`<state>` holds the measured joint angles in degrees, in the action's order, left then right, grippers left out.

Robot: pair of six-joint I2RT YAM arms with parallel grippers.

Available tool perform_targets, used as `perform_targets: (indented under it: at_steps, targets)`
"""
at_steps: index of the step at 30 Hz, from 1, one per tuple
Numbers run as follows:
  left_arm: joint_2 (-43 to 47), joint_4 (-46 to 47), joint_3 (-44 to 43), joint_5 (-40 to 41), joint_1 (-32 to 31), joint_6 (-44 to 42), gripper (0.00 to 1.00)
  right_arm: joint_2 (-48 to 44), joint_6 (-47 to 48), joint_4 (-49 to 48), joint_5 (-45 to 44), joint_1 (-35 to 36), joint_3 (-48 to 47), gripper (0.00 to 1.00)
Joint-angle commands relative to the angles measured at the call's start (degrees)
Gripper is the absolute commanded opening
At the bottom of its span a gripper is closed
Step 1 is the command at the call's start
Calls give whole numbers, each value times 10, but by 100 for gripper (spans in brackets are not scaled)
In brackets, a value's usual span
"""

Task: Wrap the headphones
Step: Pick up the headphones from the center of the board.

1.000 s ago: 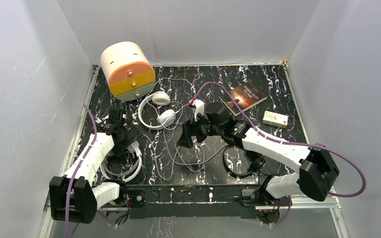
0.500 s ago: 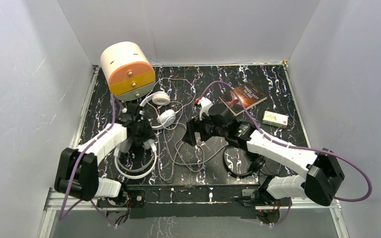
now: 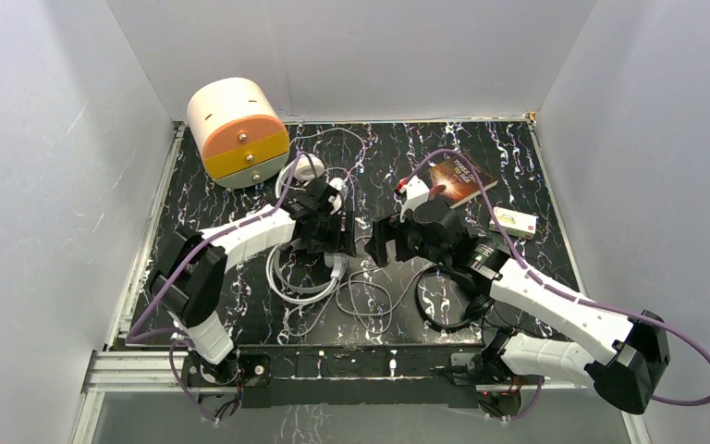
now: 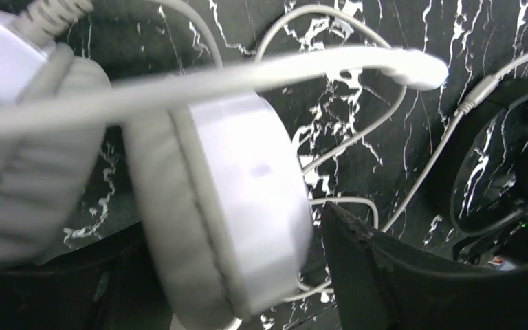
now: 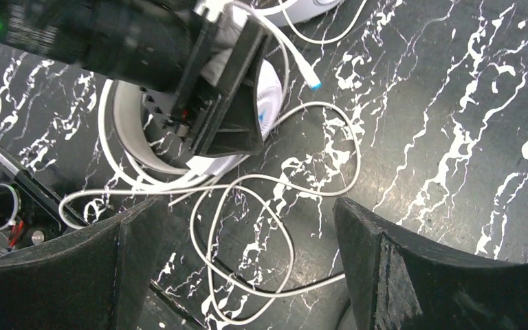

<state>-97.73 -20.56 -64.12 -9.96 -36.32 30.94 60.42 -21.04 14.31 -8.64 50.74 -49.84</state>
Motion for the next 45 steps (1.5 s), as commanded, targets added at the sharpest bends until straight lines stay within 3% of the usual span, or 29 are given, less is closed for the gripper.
perform_targets:
  at_steps: [1,3,4,5,10,15,22,24,29,34,41,45]
  targets:
    - [94,-53,25,40,2,-11,75,11,-4,19,2,-1,-6,99]
    - [135,-93,26,79,2,-6,85,18,-5,17,7,-1,-5,99]
    - [154,-112,23,99,2,-4,96,23,-6,11,14,-1,-4,99]
    - [177,-133,19,117,2,-2,98,32,-7,6,23,-1,-5,99]
    - [277,-216,-9,174,4,18,98,124,-45,18,54,1,-56,99]
    - [395,-284,-3,236,5,105,98,234,-116,42,42,24,-139,99]
    - [573,-281,35,180,5,175,98,353,-248,122,-75,68,-268,99]
    - [592,-295,27,174,5,180,98,380,-294,140,-107,71,-292,99]
    - [592,-341,3,172,5,174,98,476,-413,287,-192,74,-385,99]
    - [613,-343,13,154,5,174,98,552,-426,321,-214,81,-435,98]
    - [620,-351,20,144,5,175,98,586,-460,317,-220,109,-459,82]
    - [623,-362,19,152,5,174,98,571,-472,316,-242,118,-456,55]
